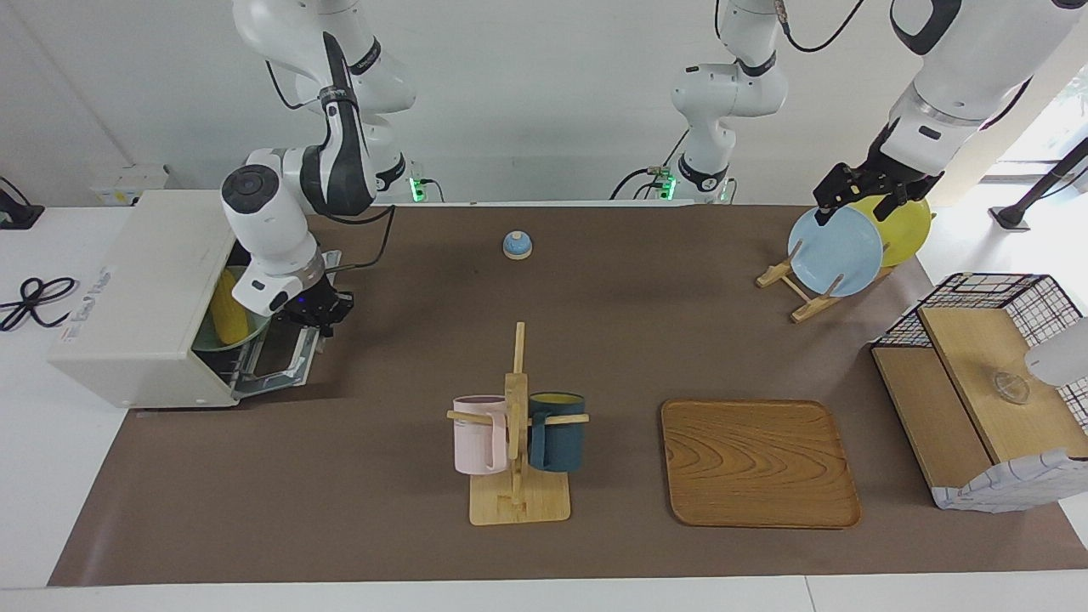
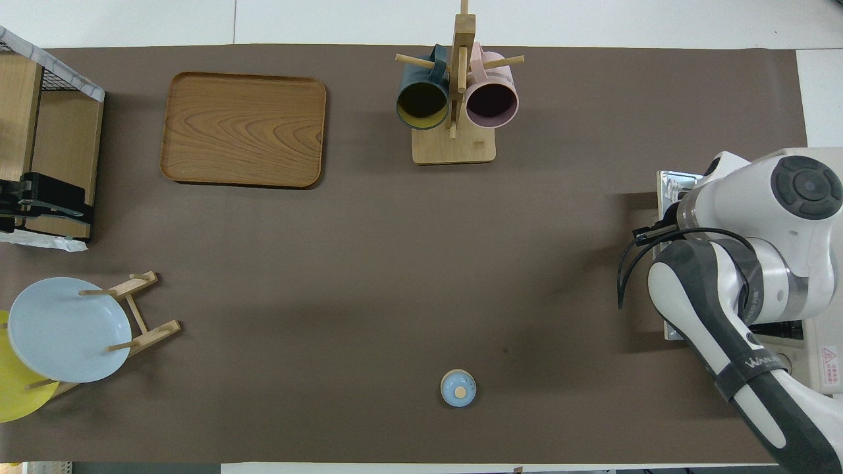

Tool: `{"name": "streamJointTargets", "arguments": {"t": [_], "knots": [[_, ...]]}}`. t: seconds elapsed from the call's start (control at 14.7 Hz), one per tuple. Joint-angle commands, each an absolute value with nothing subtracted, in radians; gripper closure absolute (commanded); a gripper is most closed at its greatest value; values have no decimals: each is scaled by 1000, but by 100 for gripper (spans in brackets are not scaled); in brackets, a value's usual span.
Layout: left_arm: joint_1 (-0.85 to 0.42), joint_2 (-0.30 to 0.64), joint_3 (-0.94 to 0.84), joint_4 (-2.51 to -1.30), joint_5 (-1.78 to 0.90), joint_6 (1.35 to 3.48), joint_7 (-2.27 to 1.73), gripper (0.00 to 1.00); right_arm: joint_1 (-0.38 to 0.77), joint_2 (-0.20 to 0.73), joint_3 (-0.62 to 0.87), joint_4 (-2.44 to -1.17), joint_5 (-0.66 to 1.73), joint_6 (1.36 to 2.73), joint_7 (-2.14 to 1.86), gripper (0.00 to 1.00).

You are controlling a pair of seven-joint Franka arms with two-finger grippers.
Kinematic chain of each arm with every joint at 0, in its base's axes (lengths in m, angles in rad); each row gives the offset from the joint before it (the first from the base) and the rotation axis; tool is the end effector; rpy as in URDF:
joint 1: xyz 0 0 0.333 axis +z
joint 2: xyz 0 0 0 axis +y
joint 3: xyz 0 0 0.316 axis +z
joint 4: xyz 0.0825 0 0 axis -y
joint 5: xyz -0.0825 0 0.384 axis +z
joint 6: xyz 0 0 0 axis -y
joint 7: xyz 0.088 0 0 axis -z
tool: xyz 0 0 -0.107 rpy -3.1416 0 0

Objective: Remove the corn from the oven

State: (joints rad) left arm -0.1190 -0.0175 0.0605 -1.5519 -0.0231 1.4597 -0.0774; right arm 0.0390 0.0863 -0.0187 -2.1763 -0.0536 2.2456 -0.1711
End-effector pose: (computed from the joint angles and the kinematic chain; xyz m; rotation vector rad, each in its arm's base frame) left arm 0.5364 -0.0338 0.6336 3.1202 0.0268 -0.1189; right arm 0.5439 0.0096 0.3508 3.0800 0.3484 -0.0313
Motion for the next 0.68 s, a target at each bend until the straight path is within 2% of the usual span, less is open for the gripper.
{"name": "streamJointTargets", "arguments": {"t": [0.0, 0.27, 0.61], "knots": [[-109, -46, 54, -1582, -17, 1457, -74, 0, 28, 126, -35, -2175, -86, 2289, -161, 100], [-109, -46, 54, -1582, -17, 1457, -74, 0, 35, 199, -35, -2180, -48, 2361, -130, 100], [-109, -46, 54, -1582, -17, 1457, -74, 0, 37, 209, -12, -2166, -12, 2356, -106, 100]]}}
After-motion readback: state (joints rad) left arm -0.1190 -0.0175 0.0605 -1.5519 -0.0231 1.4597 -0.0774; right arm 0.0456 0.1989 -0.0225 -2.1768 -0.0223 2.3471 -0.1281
